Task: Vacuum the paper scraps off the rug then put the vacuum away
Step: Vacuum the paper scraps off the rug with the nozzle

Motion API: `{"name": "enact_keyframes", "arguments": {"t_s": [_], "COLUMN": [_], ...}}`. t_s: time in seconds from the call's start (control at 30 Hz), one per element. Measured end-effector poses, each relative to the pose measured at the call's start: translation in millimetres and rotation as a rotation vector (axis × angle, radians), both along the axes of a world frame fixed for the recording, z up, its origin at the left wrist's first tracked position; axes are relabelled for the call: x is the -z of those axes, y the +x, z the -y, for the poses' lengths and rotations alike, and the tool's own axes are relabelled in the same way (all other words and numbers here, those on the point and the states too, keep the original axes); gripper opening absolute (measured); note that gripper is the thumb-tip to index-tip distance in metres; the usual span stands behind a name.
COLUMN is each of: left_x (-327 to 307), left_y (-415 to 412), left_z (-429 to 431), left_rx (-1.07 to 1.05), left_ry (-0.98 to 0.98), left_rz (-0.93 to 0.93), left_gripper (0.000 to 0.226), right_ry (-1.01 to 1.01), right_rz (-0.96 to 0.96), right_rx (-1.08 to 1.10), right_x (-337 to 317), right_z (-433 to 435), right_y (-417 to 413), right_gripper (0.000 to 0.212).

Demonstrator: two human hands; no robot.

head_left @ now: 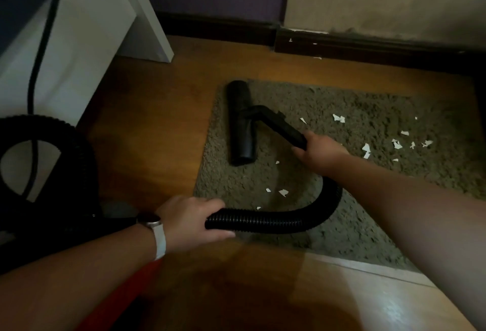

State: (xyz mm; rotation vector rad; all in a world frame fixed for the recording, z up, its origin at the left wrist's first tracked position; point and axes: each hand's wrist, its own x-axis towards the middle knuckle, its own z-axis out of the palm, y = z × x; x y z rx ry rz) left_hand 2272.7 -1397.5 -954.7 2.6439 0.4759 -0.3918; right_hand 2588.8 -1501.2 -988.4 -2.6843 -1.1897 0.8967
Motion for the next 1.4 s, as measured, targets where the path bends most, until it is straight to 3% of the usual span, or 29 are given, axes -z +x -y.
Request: {"name": "enact_keyframes", "arguments": {"t_s": [0.17, 0.33, 0.53, 1.03, 1.4], "left_x": [3.1, 7.7, 5.2, -6.8, -5.0], "left_y": [6.3, -0.2, 12.8, 64.8, 111.0], "left_z": [-6.1, -3.4, -0.2, 31.1, 51.8], "left_rx": [-0.008, -0.013, -0.027, 0.286, 0.232], "left_ry": [0.013, -0.029, -0.02, 0.153, 0.229], "left_rz": [0.014, 0.032, 0.055, -0.055, -0.103], "left_gripper": [0.081, 0.097, 0.087, 0.076, 0.052], "right_ry": [0.004, 0.007, -0.032, -0.051, -0.016], "right_rz": [-0.021, 0.052, 0.009, 0.02, -0.005], "right_rx": [0.143, 0.024, 0.131, 0.339, 0.431], "right_x": [10.9, 5.2, -0.9, -6.6, 5.5], "right_z": [25.3, 11.2, 33.7, 109.4, 164.5], "right_y": [1.6, -7.7, 11.4, 38.6, 63.9], "right_gripper": [0.04, 0.04, 0.041, 0.035, 0.037]}}
